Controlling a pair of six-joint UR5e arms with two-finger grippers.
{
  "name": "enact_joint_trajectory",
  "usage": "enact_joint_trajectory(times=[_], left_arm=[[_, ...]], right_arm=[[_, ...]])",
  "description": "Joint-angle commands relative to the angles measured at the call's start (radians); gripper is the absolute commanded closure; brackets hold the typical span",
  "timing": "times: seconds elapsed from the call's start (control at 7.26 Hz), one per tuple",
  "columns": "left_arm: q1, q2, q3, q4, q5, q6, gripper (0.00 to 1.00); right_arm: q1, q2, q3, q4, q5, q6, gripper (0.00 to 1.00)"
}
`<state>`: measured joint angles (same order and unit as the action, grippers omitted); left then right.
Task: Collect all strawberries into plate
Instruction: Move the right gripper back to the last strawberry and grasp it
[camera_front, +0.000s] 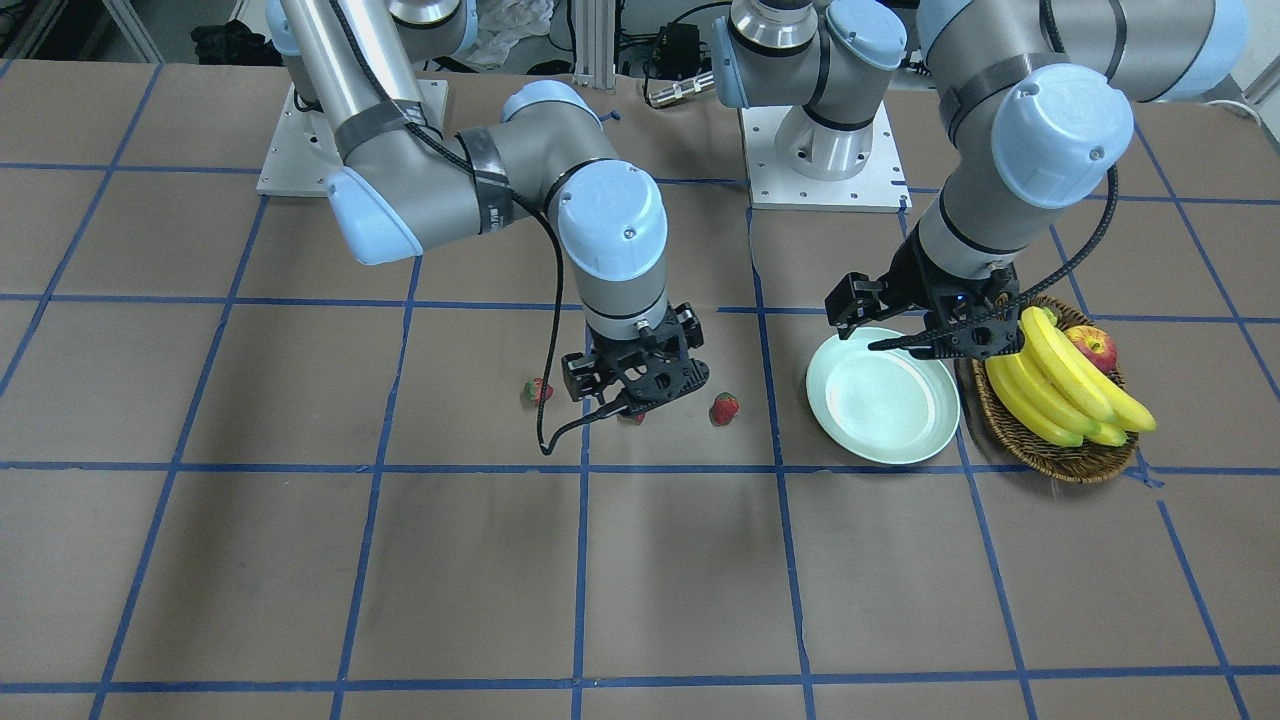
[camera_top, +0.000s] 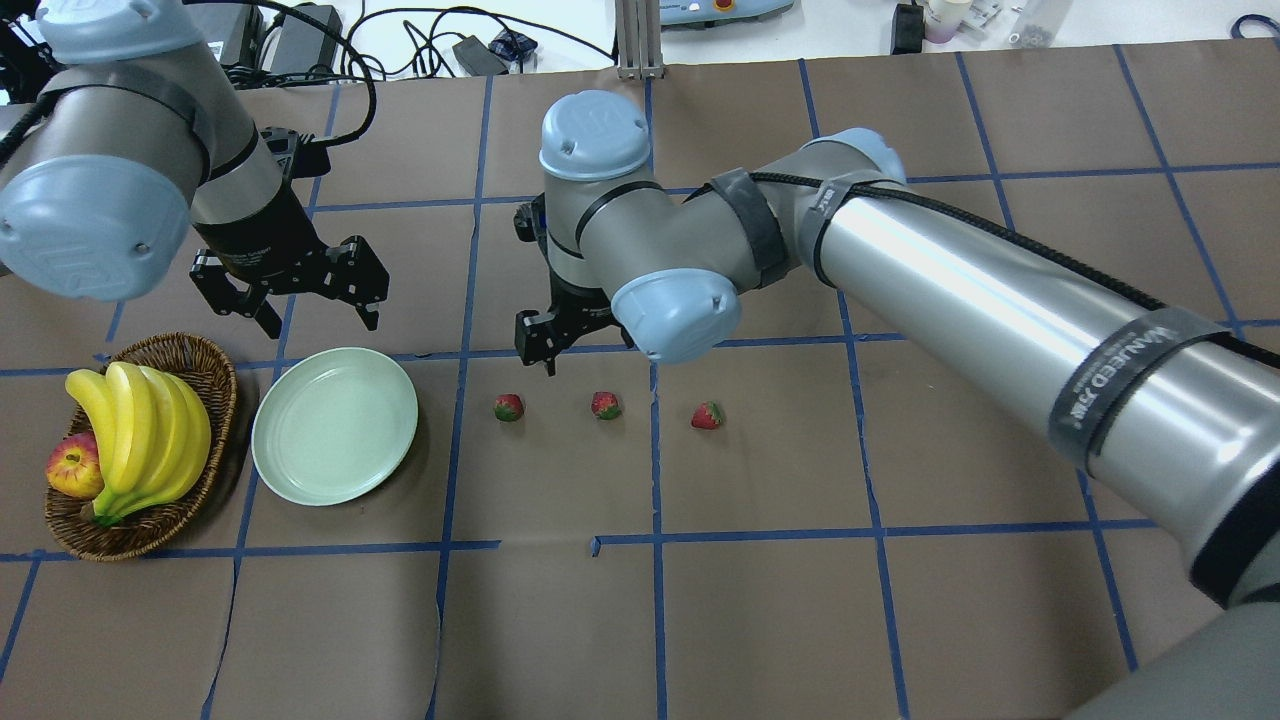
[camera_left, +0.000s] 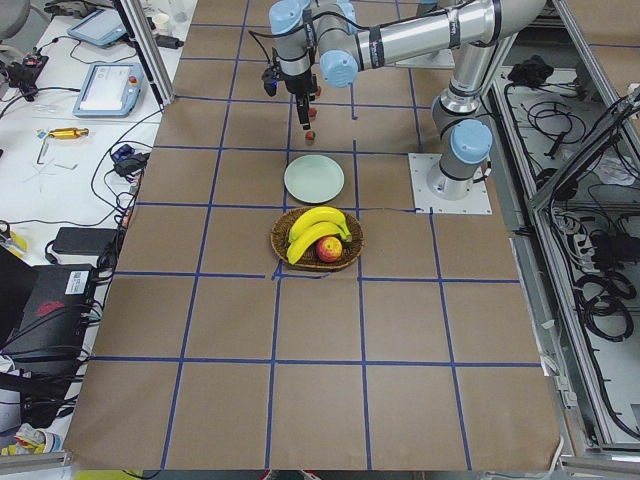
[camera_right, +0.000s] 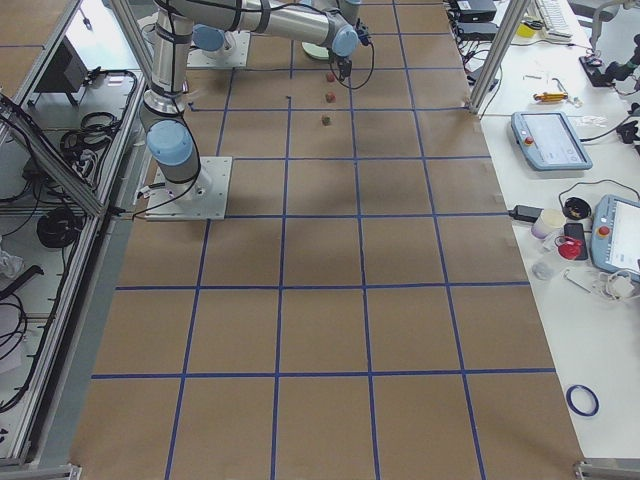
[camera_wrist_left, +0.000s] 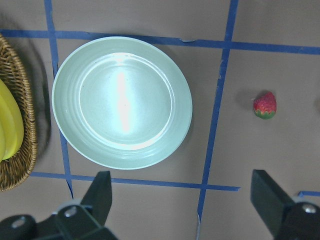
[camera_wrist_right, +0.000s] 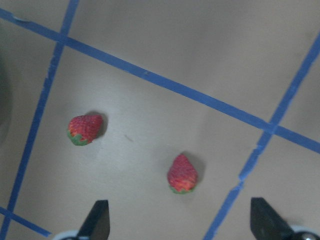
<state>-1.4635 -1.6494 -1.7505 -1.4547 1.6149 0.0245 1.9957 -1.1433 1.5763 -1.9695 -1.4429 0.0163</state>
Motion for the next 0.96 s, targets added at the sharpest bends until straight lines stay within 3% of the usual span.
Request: enact_joint_trajectory(times=[0.0,0.41,0.83], left_arm=[[-0.001,-0.003,-0.001,-0.001,-0.003,-0.001,0.0],[-0.02,-0.004,-0.004,0.001,-0.001,-0.003,0.0],[-0.028,-0.006,-0.017,0.001,-0.001,-0.003,0.0]], right_arm=[[-0.109,-0.042,0.02,0.137,-0.046,-0.172,0.0],[-0.117,-0.024,0.131,0.115,-0.091,-0.249,0.0],[-0.117,0.014,0.198,0.058,-0.076,-0.248,0.0]])
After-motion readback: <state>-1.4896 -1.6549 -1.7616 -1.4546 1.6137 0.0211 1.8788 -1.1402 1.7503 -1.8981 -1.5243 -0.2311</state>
